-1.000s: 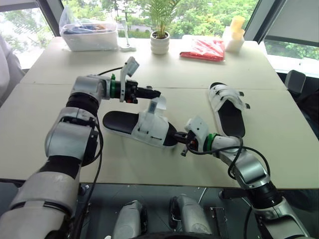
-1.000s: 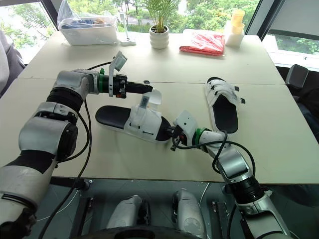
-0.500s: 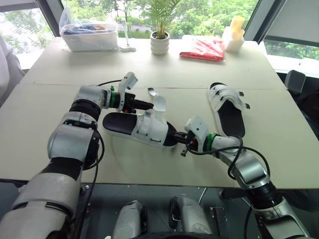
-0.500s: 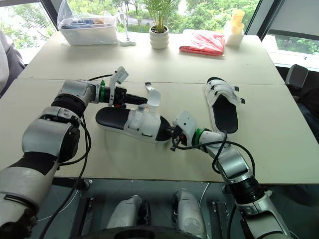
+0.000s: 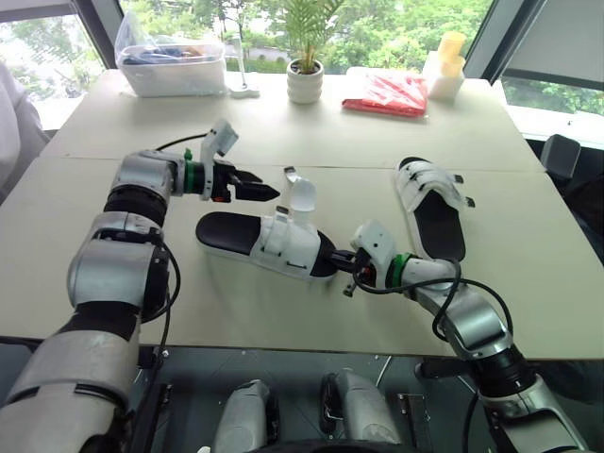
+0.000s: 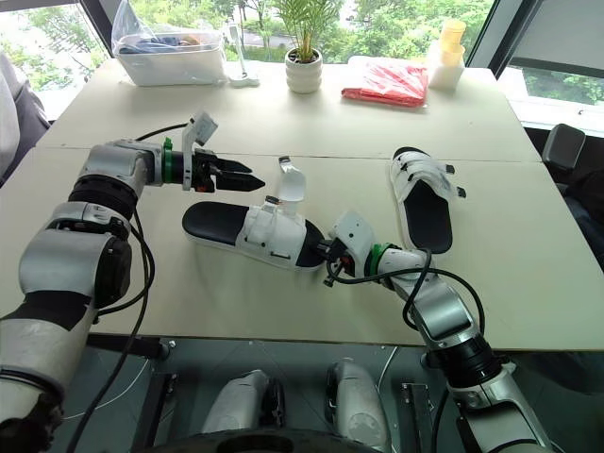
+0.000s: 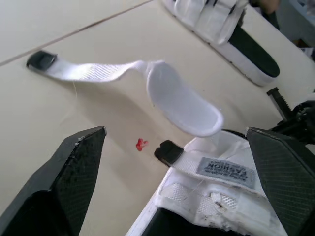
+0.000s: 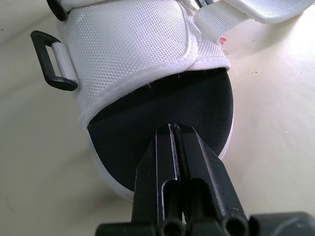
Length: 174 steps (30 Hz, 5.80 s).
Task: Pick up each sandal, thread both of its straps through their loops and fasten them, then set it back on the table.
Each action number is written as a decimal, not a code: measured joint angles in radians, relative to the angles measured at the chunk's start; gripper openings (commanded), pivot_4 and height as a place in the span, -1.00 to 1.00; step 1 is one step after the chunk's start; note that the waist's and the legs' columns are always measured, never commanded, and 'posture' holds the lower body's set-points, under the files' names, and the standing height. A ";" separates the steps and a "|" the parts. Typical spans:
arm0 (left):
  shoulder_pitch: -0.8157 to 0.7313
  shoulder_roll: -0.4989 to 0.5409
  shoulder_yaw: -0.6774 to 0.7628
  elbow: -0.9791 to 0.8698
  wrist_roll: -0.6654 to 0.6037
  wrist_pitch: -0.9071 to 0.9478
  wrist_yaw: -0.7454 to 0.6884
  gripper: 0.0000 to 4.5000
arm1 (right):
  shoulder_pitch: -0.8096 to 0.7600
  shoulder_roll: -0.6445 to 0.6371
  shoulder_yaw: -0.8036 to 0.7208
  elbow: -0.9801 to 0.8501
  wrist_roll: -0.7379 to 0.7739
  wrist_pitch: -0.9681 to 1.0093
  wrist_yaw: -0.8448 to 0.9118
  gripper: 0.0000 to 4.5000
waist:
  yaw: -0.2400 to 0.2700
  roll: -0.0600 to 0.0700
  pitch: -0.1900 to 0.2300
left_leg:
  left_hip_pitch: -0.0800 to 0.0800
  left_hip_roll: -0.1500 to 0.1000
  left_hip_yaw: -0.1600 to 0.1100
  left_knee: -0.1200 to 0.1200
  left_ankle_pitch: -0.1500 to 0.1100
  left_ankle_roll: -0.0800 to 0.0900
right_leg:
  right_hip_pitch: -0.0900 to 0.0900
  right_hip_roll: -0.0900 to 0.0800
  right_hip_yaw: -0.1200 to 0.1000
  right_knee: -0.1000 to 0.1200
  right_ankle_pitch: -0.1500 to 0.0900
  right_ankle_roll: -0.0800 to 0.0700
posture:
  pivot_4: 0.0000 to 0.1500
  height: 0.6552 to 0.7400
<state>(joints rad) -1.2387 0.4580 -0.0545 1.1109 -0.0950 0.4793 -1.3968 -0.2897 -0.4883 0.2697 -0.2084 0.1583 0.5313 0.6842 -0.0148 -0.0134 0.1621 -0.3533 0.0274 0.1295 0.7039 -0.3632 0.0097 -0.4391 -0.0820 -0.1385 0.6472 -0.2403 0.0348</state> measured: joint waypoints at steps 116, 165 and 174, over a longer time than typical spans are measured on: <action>0.382 -0.021 -0.128 -0.342 -0.019 -1.211 -0.189 -0.88 | 0.015 -0.002 0.020 -0.003 -0.027 -0.020 -0.016 -1.00 | 0.002 -0.001 -0.003 | 0.013 0.000 0.001 -0.004 -0.002 0.002 | 0.011 -0.003 -0.001 -0.002 0.000 0.000 | 1.00 0.74; -0.215 -0.394 -0.354 0.079 0.068 0.471 0.275 0.98 | 0.034 0.017 0.020 -0.006 -0.039 -0.045 -0.039 -1.00 | 0.000 -0.003 -0.003 | 0.012 0.001 0.001 -0.005 -0.001 0.001 | 0.009 -0.001 0.002 -0.001 -0.001 0.001 | 1.00 0.74; -0.210 -0.434 -0.351 0.147 0.142 0.390 0.273 0.02 | 0.057 0.019 0.019 -0.030 -0.039 -0.044 -0.063 -1.00 | 0.002 -0.003 -0.003 | 0.012 0.000 0.001 -0.005 -0.001 0.001 | 0.009 -0.002 0.002 -0.002 -0.001 0.001 | 1.00 0.74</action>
<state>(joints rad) -1.4491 0.0245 -0.4059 1.2576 0.0472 0.8692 -1.1235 -0.2322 -0.4695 0.2882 -0.2382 0.1195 0.4875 0.6217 -0.0129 -0.0163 0.1591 -0.3417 0.0277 0.1302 0.6985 -0.3644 0.0111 -0.4305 -0.0838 -0.1369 0.6454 -0.2417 0.0359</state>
